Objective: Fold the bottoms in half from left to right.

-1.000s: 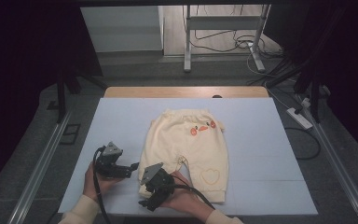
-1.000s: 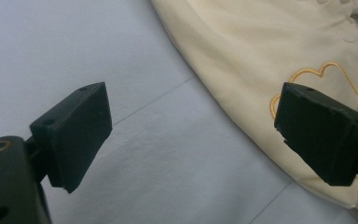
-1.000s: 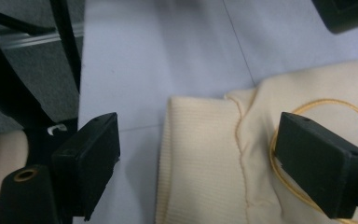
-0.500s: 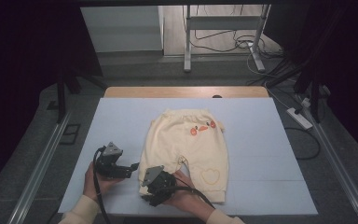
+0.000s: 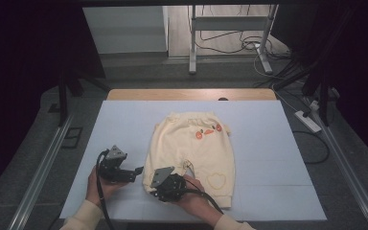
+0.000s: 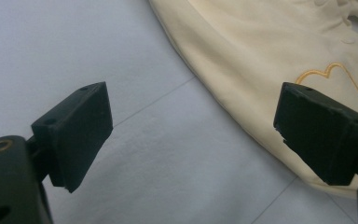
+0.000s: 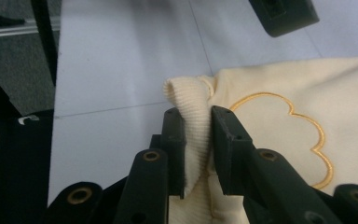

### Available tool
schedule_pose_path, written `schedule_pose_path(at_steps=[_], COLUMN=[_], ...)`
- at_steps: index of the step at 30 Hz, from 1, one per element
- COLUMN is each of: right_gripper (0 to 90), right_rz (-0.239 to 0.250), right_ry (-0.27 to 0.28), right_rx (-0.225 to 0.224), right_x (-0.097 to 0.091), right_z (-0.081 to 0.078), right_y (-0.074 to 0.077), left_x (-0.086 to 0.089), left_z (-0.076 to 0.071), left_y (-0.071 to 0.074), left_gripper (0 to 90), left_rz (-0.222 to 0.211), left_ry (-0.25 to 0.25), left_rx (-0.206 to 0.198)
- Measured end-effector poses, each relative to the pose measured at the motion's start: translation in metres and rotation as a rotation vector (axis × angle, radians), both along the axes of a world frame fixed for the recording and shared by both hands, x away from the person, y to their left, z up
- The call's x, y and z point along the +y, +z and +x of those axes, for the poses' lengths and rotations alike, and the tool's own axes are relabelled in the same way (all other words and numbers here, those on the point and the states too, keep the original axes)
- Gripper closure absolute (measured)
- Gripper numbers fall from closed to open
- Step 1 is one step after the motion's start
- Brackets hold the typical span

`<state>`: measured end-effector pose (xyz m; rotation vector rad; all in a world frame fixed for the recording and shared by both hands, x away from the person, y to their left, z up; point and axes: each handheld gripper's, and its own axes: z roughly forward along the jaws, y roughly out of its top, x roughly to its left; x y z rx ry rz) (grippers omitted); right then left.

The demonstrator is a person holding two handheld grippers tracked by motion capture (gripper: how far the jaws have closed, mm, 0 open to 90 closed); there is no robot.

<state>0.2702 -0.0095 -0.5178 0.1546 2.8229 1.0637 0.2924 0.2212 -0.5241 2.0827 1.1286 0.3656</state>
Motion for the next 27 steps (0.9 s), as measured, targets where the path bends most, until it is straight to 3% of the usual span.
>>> schedule_pose_path(at_steps=[6, 17, 27], right_gripper=[75.2, 75.2, 75.1], right_rz=[0.031, 0.100, 0.098], right_ry=[0.001, -0.011, -0.013], right_rx=[0.044, 0.063, 0.056], right_x=[-0.009, -0.028, -0.031], right_z=[0.003, 0.003, 0.001], right_y=[0.005, 0.016, 0.016], left_x=[-0.006, -0.010, -0.020], left_z=[0.007, 0.020, 0.043], left_y=[0.002, 0.006, 0.012], left_gripper=[11.7, 12.3, 13.3], left_rz=[0.002, -0.033, -0.057], left_ry=[-0.010, -0.009, -0.030], left_rx=[-0.002, 0.004, 0.001])
